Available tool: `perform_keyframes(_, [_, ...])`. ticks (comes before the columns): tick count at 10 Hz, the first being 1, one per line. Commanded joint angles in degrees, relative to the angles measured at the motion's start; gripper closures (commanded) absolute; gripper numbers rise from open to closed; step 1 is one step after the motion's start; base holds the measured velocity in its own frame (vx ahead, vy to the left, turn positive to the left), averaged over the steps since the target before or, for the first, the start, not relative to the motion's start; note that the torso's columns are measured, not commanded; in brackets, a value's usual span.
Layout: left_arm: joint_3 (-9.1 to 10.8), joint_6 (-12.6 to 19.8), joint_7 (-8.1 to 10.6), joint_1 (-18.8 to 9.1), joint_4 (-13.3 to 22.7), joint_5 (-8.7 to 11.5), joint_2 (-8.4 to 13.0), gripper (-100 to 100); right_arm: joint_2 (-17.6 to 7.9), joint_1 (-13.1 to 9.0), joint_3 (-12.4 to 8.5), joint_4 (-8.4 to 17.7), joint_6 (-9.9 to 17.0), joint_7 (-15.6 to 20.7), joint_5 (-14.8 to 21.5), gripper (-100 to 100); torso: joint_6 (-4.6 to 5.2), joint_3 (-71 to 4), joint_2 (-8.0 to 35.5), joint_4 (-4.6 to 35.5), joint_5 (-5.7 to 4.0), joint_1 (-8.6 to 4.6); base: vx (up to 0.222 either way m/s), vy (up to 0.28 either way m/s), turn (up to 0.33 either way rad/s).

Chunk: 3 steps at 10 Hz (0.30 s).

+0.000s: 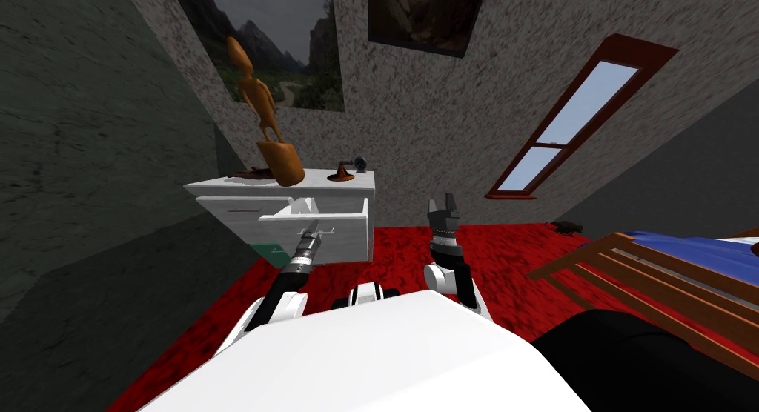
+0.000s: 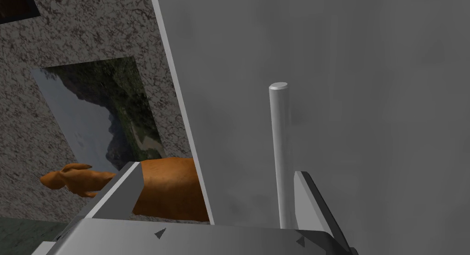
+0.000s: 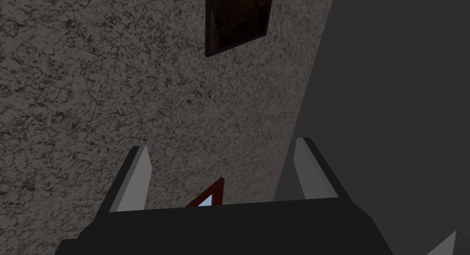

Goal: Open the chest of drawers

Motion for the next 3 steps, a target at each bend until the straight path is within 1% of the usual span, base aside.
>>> perform_keyframes(1, [0.00,0.0,0.00,0.0,0.0,0.0,0.0,0,0.0,0.0,0.0,0.0,0.0,0.0,0.0,0,0.00,0.0,0.0,0.0,0.00,0.00,0.000,0.000,0.000])
perform_keyframes(3, [-0.01,0.0,0.00,0.0,0.0,0.0,0.0,0,0.0,0.0,0.0,0.0,0.0,0.0,0.0,0,0.00,0.0,0.0,0.0,0.01,0.00,0.000,0.000,0.000])
